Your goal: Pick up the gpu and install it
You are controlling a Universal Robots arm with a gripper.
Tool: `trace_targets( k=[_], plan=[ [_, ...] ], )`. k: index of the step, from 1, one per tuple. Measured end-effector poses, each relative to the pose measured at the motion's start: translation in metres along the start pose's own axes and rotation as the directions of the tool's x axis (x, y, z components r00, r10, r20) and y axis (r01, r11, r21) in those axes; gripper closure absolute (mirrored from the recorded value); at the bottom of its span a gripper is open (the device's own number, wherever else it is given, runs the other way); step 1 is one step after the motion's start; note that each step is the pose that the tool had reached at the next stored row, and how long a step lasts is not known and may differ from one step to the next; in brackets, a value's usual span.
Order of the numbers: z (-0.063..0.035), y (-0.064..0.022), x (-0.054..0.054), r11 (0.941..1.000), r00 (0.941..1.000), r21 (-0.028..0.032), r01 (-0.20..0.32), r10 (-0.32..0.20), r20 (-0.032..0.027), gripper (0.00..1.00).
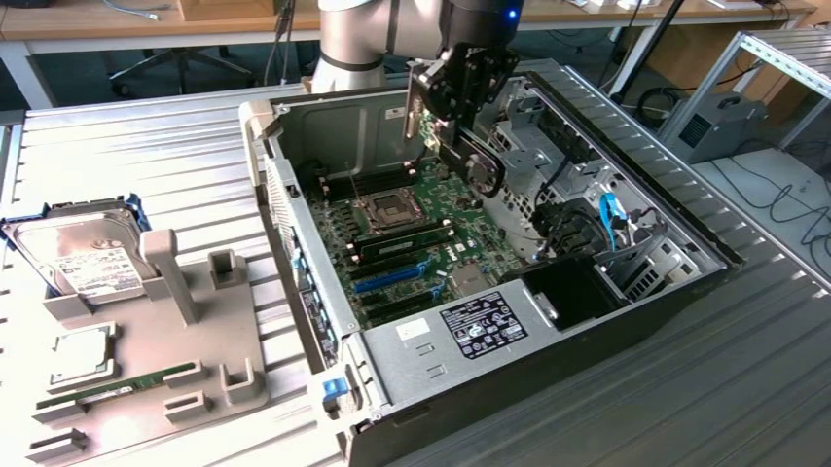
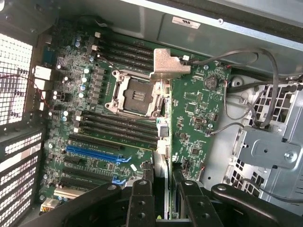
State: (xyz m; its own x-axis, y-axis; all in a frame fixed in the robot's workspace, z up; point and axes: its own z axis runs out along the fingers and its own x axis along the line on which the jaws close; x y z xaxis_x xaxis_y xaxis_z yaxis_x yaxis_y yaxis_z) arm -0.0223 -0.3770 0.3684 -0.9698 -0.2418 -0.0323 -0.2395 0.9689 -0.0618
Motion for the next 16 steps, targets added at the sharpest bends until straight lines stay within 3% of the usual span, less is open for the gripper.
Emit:
trace_targets(
  k=[16],
  plan=[
    [0.0006,0.0000,0.0000,0.9990,0.9990,-0.0013,0.044,-0.044,0.0028,0.74]
  ],
)
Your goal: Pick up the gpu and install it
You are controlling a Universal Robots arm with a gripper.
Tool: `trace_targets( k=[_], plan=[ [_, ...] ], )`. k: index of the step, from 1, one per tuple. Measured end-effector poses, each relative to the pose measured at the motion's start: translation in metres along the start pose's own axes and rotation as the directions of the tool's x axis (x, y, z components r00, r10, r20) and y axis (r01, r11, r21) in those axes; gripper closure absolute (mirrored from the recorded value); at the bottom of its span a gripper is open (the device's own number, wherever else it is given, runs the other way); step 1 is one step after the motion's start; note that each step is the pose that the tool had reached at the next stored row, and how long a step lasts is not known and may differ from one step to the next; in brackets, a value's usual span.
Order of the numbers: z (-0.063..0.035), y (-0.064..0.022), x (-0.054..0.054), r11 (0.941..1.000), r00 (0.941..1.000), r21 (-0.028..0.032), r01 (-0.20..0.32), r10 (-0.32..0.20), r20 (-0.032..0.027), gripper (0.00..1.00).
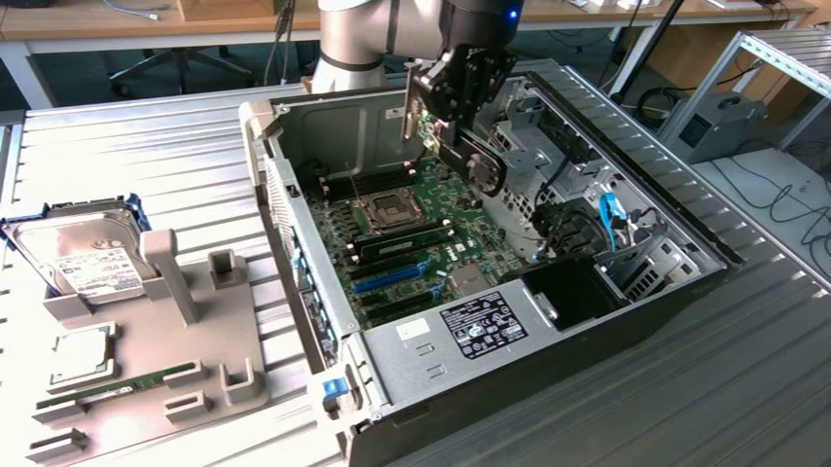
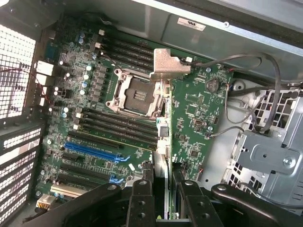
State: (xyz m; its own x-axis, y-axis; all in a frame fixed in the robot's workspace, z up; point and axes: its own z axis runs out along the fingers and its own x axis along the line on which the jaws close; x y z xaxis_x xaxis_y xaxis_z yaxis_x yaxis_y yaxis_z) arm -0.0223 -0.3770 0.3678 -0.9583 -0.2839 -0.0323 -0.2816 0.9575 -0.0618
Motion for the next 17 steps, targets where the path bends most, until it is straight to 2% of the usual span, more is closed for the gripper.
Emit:
trace_targets(
  k=[17],
  plan=[
    [0.0009,0.0001,0.0000,0.9986,0.9986,-0.0016,0.053,-0.053,0.0033,0.74]
  ],
)
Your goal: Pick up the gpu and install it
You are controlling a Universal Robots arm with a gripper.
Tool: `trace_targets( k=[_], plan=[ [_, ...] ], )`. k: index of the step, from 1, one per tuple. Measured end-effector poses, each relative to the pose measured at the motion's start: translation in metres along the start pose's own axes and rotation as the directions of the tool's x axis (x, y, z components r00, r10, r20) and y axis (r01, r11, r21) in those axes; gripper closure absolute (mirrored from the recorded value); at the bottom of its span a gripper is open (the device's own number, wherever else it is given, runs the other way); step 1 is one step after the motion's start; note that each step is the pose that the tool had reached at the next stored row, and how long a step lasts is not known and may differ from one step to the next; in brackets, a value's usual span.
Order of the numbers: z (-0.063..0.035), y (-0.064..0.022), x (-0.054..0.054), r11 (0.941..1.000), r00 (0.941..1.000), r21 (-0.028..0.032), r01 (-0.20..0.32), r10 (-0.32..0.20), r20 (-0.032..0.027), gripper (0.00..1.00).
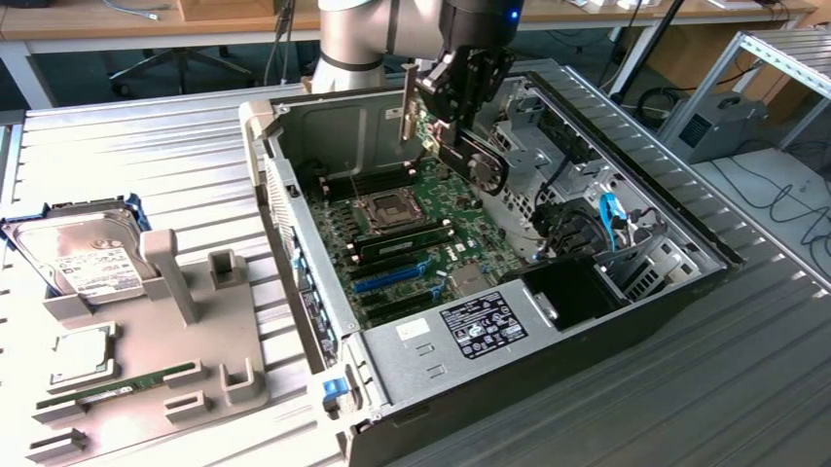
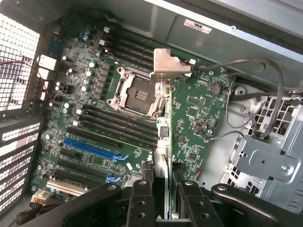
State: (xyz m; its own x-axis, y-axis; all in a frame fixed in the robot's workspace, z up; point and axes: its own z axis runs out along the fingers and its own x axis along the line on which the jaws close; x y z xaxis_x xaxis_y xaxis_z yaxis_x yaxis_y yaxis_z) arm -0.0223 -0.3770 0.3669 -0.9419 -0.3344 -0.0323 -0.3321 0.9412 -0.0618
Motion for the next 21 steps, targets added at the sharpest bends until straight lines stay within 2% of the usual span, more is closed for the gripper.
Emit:
trace_targets(
  k=[21],
  plan=[
    [0.0009,0.0001,0.0000,0.9986,0.9986,-0.0016,0.052,-0.052,0.0033,0.74]
  ],
)
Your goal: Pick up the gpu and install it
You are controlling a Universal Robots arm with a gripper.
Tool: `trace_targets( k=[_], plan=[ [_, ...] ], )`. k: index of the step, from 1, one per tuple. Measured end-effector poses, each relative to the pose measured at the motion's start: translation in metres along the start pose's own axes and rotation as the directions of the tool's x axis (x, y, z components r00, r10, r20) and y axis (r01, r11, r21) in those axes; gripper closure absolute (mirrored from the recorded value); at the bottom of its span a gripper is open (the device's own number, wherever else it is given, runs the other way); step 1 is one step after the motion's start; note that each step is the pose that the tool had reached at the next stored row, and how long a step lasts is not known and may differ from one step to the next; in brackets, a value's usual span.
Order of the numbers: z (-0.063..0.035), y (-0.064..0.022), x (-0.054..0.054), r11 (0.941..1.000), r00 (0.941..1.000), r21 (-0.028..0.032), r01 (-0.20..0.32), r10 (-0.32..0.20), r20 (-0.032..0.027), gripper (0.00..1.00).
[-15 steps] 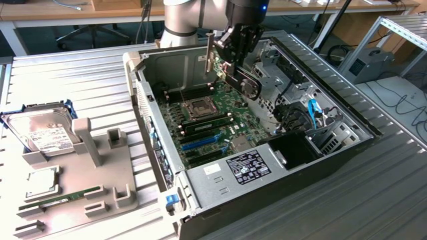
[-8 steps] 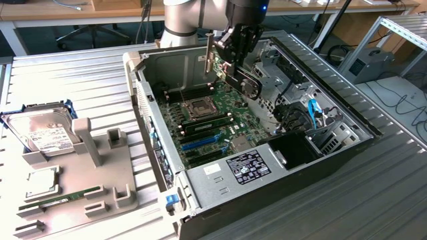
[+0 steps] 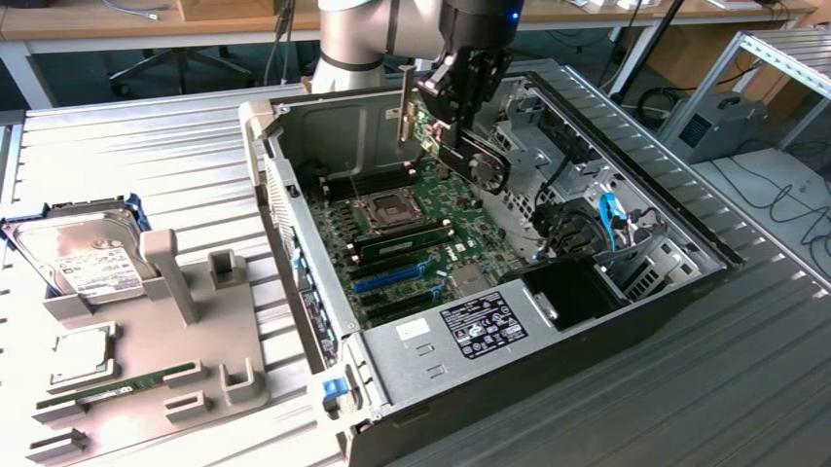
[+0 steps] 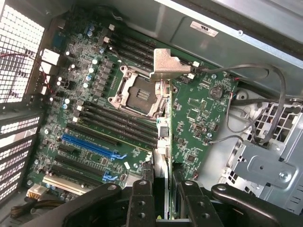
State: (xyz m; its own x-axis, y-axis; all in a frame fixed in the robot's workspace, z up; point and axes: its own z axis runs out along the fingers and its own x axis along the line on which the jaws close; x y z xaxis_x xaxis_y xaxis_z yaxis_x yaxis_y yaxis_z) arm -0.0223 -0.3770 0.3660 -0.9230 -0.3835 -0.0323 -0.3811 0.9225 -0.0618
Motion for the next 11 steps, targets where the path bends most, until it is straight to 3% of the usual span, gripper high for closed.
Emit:
trace_targets(
  k=[11],
  plan=[
    [0.0005,0.0000,0.0000,0.9997,0.9997,-0.0009,0.026,-0.026,0.0016,0.74]
  ],
)
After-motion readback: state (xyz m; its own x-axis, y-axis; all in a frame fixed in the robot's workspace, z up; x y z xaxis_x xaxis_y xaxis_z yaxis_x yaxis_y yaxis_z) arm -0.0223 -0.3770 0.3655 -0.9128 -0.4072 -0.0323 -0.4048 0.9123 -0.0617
